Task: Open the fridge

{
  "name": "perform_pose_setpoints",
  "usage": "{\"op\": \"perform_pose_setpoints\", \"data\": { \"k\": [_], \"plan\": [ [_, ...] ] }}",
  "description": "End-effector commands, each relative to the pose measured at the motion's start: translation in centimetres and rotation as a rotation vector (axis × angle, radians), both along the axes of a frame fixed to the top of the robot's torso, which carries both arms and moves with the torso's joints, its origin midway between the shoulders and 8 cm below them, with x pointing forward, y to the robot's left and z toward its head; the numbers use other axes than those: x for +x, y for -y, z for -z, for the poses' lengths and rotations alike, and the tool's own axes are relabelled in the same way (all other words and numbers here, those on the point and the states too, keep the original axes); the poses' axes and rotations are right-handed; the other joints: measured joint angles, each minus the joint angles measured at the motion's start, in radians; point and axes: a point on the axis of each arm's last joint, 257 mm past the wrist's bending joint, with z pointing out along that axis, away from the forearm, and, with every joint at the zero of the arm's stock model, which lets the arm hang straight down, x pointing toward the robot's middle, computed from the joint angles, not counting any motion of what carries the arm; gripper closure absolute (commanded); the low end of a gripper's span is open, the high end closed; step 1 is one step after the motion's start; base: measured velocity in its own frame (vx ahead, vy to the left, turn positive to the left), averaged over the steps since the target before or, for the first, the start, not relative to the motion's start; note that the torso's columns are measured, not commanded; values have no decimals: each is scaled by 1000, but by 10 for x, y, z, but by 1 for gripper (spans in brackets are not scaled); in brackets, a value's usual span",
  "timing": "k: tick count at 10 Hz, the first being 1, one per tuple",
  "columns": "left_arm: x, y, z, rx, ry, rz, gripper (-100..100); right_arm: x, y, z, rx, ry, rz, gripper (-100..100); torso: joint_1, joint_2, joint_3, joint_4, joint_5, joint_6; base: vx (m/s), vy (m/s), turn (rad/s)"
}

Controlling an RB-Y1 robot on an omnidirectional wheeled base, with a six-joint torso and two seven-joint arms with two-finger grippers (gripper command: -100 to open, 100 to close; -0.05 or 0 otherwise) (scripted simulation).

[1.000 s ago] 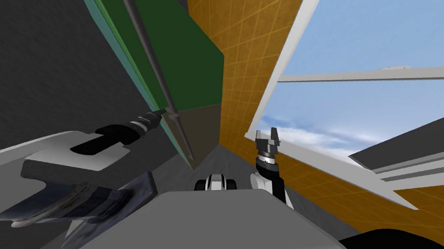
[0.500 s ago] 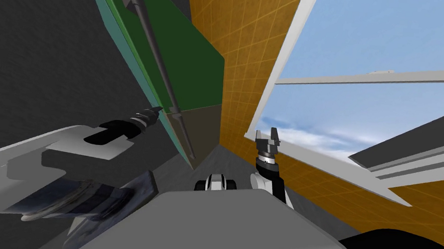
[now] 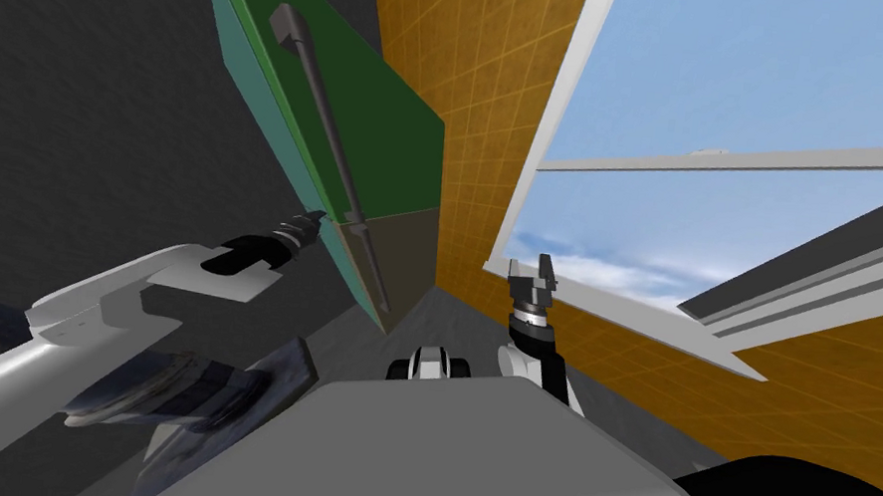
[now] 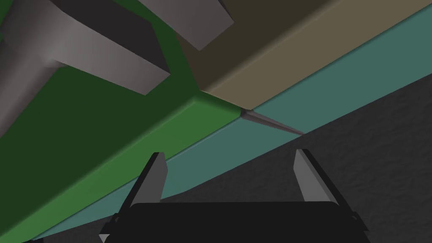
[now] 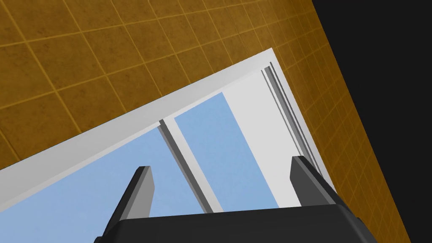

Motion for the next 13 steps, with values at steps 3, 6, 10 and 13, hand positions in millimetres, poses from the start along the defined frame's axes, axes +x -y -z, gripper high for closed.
{"op": "perform_pose_setpoints", "data": {
  "k": [3,6,10,13],
  "plan": [
    [22,-17,26,-21,-22,-19,-100,0,0,0,0,0,0,0,2,13,8,4,1,0,-98,18,-69],
    [38,-35,11,-42,3,-55,-100,0,0,0,0,0,0,0,0,1,1,0,0,0,-36,6,10],
    [60,-33,43,-50,-35,-47,-100,0,0,0,0,0,0,0,2,12,7,3,1,0,-58,10,-48],
    [77,-50,25,-73,-9,-83,-100,0,0,0,0,0,0,0,0,2,2,1,0,0,-49,15,2]
  ]
}}
